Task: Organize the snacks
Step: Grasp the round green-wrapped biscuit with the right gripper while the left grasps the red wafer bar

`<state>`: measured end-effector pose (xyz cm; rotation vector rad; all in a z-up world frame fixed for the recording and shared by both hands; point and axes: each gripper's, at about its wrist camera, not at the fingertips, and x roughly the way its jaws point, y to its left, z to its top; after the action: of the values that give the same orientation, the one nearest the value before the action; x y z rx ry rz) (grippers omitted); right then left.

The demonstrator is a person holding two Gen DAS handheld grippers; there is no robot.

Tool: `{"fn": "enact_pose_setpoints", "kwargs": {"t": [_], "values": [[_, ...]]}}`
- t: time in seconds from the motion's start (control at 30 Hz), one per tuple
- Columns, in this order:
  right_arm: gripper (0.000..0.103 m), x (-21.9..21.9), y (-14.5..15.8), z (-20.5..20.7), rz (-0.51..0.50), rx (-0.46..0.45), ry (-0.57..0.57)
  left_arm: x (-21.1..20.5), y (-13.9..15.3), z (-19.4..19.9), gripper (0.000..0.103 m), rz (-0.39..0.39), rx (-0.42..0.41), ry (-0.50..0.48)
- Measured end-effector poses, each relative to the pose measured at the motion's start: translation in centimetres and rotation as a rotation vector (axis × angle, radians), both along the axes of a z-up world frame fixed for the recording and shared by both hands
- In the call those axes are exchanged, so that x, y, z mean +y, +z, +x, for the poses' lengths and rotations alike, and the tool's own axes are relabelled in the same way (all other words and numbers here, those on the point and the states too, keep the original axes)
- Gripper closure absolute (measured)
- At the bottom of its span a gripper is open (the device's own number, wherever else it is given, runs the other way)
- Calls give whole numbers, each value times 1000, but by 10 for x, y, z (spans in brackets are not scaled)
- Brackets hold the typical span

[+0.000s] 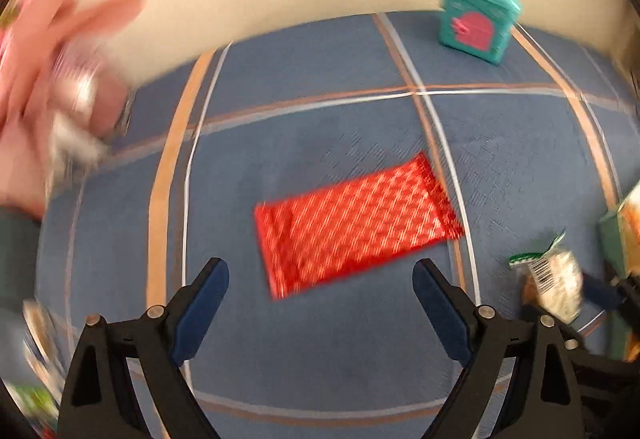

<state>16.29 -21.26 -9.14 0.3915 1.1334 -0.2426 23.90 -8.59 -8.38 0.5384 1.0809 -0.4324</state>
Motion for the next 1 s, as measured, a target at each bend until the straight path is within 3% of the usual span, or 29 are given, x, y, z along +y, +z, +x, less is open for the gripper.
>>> {"fn": "enact_pose_setpoints", "kwargs": {"t": [0.3,0.53,0.63,0.7,0.77,0.83,1.0], "values": [[50,-19,3,-14,15,-8,-14,-39,-20,22,10,40,43,-190],[50,-20,0,-11,17,-6,-16,-30,-36,58,10,-90,182,-107],[50,-20,0,-10,19,-7,-18,-26,-37,60,11,-110,192,-89],[51,-19,-1,-10,16,-4,-22,-26,-35,56,18,-98,188,-91],[51,-18,-1,-8,10,2,-25,-21,-29,40,34,-96,184,-94],[51,-19,-1,-8,9,2,-34,-20,-27,34,43,-93,185,-95],[51,-17,-2,-9,10,16,-44,-12,-26,23,50,-104,185,-48]]}}
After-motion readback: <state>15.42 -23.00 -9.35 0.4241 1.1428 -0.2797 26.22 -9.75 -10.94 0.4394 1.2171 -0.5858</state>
